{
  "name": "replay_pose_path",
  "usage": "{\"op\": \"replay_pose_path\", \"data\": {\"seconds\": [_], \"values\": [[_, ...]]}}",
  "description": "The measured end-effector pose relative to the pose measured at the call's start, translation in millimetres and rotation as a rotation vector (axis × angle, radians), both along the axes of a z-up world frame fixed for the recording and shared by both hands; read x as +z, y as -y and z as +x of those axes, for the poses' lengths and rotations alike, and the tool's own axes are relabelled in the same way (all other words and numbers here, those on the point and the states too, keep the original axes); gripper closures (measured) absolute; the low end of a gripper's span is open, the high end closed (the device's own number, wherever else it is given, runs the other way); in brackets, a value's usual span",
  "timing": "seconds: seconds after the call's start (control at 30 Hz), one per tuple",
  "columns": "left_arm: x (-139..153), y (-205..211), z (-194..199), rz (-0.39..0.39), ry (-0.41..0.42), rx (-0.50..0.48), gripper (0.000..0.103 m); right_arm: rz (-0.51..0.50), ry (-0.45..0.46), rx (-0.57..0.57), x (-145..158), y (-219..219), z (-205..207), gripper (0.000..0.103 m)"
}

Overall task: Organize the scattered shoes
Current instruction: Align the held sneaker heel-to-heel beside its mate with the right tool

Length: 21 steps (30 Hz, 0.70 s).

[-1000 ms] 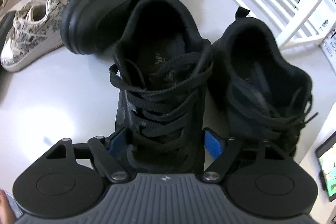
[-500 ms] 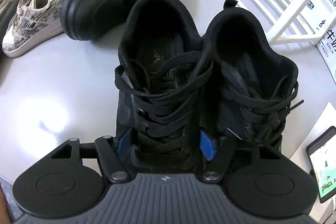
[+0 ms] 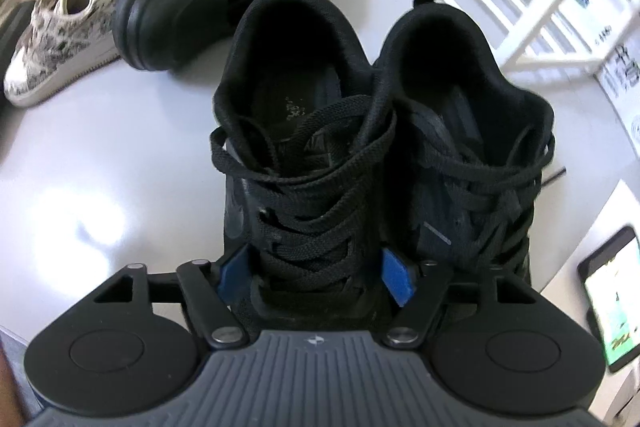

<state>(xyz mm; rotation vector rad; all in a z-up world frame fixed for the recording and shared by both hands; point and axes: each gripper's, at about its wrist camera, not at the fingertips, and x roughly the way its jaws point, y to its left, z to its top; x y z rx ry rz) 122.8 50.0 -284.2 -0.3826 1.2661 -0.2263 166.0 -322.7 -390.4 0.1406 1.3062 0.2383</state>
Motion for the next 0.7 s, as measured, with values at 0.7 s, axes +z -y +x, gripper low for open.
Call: {"op": "replay_pose_path", "data": {"seconds": [0.7], "values": [[-2,-4,0,-0.008,-0.007,0.010,0.012,-0.061,0.011,0.117,-10,-7,-3,0.029]]}}
